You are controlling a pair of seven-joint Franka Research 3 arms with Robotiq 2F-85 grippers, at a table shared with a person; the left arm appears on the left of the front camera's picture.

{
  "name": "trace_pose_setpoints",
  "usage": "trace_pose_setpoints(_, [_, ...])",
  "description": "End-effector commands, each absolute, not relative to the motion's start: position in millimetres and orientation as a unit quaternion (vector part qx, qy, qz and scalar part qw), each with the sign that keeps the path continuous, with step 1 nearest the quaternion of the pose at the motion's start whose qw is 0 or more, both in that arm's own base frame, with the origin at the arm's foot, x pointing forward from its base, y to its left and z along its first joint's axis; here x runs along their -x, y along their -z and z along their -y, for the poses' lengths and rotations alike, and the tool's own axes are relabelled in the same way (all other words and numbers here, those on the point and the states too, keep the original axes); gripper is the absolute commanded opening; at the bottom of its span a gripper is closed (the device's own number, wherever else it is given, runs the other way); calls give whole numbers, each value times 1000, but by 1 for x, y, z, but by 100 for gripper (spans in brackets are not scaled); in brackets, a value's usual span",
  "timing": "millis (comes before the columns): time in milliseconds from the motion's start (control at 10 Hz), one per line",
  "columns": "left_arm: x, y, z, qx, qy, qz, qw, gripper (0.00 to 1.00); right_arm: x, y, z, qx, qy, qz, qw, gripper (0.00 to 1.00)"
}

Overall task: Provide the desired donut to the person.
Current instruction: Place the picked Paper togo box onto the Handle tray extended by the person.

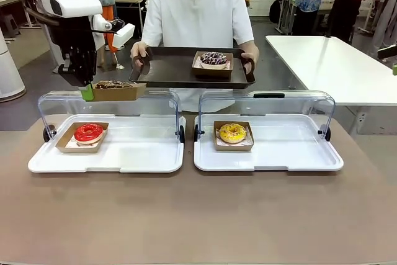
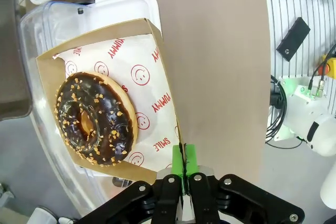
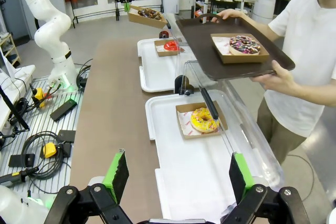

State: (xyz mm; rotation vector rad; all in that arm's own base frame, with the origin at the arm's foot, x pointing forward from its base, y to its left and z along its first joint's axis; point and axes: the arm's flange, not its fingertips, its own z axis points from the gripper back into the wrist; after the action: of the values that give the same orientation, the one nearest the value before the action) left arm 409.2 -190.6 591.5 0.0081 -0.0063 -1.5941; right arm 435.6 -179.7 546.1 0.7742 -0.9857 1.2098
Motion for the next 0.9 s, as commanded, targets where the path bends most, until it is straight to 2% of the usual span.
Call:
trace_pose_setpoints(0, [-409,-594,192,-11,711,11,703,0,-437,-547,179,-343,-527,443,639,100])
trace_pose_setpoints(500, [-409,-591,191,-4,715,3,699,1,-437,-547,179,-343,-527,443,639,100])
trace_pose_setpoints(800, [-397,-657,208,-63,704,70,704,1,-437,-547,179,-343,-527,443,639,100])
